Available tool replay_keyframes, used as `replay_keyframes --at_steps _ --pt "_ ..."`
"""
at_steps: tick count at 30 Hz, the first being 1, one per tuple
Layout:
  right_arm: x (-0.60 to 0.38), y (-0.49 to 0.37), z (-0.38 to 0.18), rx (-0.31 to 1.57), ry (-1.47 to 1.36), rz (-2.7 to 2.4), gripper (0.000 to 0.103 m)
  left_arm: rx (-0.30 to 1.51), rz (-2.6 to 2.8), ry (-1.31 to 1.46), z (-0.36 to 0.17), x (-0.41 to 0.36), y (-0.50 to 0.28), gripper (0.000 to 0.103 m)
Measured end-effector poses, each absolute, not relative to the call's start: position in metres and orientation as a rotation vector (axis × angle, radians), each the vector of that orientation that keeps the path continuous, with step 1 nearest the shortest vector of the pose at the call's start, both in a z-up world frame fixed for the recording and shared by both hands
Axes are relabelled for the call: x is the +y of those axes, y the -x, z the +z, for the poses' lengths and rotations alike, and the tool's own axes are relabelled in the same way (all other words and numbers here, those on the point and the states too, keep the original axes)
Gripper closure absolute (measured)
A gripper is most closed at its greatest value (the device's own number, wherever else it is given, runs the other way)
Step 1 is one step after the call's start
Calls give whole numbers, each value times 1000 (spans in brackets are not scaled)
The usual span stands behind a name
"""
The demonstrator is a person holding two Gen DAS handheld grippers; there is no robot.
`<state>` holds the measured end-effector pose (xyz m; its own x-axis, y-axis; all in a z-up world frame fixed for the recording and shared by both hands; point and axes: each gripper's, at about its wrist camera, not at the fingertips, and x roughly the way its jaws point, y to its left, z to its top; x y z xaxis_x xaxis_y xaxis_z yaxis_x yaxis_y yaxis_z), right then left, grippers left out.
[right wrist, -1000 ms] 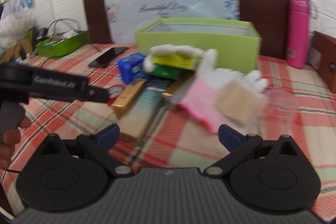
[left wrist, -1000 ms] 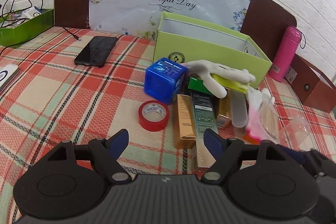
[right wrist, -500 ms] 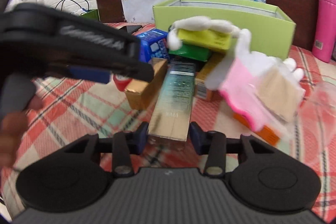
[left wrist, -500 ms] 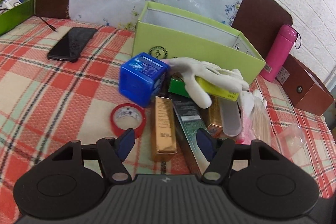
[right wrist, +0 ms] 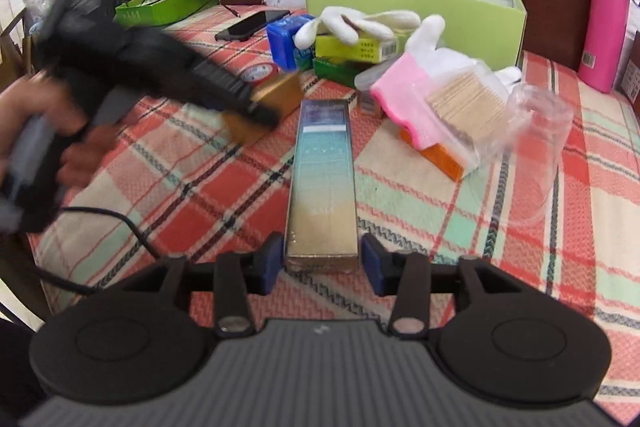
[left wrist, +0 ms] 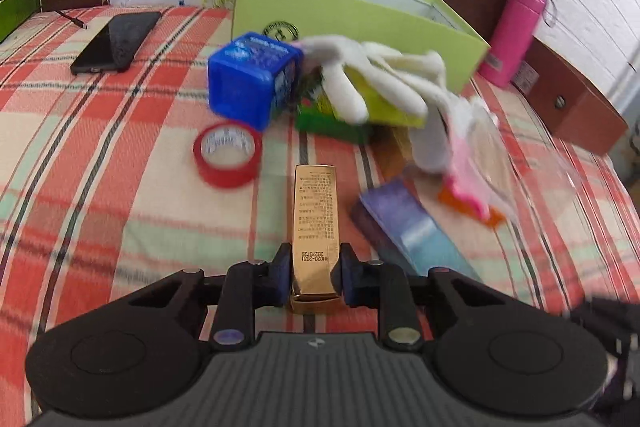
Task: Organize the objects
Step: 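Grasp the small gold box with left tool while right tool grasps the teal VIYA box, then lower gold box into the light-green box with left tool while right tool places VIYA box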
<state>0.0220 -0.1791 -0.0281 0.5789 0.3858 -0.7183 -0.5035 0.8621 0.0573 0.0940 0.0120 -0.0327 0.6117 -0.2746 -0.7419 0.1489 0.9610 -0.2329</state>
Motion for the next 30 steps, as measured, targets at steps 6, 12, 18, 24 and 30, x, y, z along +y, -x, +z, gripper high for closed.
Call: replay_keyframes --at_steps 6,12,18,24,30 --pt "-167 -34 -26 759 179 521 49 852 -230 89 -31 1 -80 54" --pt "-159 -48 -31 772 178 514 49 858 -238 89 -32 -4 -99 62" --pt "-153 -61 -36 794 197 516 53 873 -256 92 -34 -2 -94 65" --pt "-150 -64 -40 806 194 510 56 875 -256 88 -34 -2 -96 64" --pt "-151 -63 -43 807 172 509 65 870 -252 92 -35 0 -94 69"
